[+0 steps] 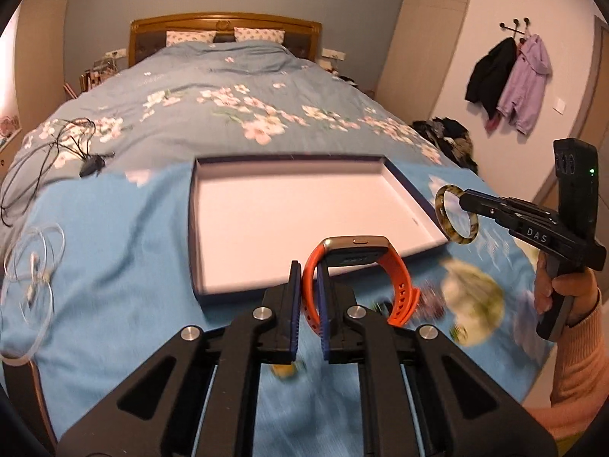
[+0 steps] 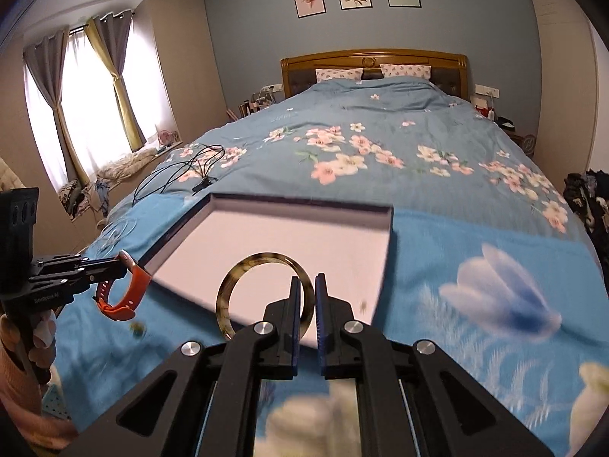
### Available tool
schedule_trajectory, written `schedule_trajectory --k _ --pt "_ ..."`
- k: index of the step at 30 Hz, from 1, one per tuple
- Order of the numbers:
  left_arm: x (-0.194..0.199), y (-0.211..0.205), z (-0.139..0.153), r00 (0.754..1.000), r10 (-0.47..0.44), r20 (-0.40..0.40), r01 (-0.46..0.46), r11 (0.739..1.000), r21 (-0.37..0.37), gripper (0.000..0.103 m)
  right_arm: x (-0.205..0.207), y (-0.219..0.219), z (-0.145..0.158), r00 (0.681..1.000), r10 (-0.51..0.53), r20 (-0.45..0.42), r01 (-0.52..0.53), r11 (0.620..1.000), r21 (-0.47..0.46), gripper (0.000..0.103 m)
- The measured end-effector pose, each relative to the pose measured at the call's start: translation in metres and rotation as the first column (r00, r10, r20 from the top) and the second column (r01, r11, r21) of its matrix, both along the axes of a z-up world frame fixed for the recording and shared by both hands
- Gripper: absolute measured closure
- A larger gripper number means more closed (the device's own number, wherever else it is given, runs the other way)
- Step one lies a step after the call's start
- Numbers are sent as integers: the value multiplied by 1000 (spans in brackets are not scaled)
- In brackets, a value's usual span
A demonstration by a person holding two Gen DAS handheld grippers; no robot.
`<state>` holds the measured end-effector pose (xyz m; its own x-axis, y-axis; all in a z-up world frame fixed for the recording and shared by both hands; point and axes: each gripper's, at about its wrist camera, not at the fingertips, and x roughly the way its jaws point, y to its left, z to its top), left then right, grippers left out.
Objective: Organize jewelry
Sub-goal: 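Carry the watch band with left gripper while right gripper carries the bangle into the box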
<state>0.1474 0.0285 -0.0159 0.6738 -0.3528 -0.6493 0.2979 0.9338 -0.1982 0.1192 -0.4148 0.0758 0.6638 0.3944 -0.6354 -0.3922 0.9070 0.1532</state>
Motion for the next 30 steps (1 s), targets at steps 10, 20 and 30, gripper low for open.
schedule_trajectory --k 10,20,30 --pt "94 0 9 997 79 -19 -79 997 -10 94 84 26 -17 998 -24 -57 22 999 -36 97" --pt "167 -18 -21 990 99 -99 -92 994 66 93 133 42 -49 985 -77 -154 62 993 -99 97" --pt "213 -22 -42 978 127 -166 -111 988 107 92 156 54 -63 969 -110 -223 73 983 -168 97"
